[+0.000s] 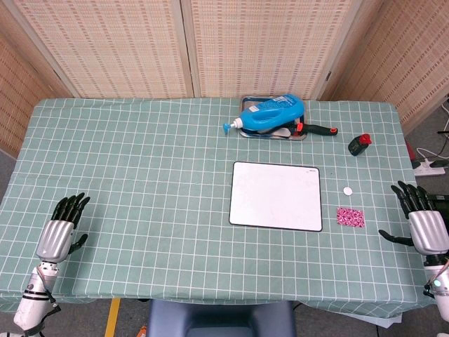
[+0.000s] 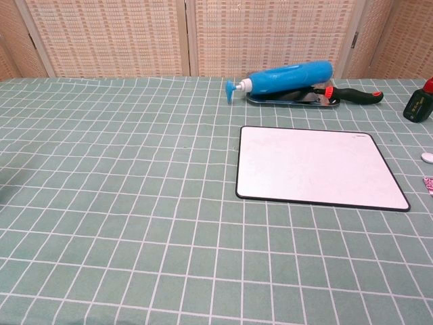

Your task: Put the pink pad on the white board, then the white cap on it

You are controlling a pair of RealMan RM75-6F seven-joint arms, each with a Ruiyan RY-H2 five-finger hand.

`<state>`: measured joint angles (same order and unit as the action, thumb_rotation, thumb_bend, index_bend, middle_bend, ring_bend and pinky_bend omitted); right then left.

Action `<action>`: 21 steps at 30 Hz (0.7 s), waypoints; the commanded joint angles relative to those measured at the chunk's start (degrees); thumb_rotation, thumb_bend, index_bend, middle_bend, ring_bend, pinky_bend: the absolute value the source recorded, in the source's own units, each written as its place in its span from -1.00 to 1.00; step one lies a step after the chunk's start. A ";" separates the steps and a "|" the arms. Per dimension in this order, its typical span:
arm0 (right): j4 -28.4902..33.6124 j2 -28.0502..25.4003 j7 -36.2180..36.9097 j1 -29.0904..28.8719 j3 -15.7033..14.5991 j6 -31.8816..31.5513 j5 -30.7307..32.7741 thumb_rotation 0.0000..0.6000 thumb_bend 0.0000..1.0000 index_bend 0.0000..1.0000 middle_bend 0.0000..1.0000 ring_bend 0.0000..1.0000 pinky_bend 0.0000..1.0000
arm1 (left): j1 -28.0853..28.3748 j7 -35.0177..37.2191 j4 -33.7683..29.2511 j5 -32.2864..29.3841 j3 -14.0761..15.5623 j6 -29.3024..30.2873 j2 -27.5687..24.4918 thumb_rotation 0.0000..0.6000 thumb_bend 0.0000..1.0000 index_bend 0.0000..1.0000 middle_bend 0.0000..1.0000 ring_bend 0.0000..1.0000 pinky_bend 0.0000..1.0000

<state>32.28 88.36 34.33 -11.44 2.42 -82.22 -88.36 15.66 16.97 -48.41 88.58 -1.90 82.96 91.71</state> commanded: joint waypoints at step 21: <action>0.53 -0.33 -1.15 -0.09 -0.57 0.57 -0.26 0.49 -1.00 -1.00 -1.00 -1.00 -1.00 | 0.37 1.86 -0.43 0.18 0.07 -0.44 -0.58 1.00 -0.56 -1.00 -1.00 -1.00 -1.00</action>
<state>32.79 88.04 33.20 -11.52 1.86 -81.65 -88.61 16.05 18.85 -48.81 88.76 -1.80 82.44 91.14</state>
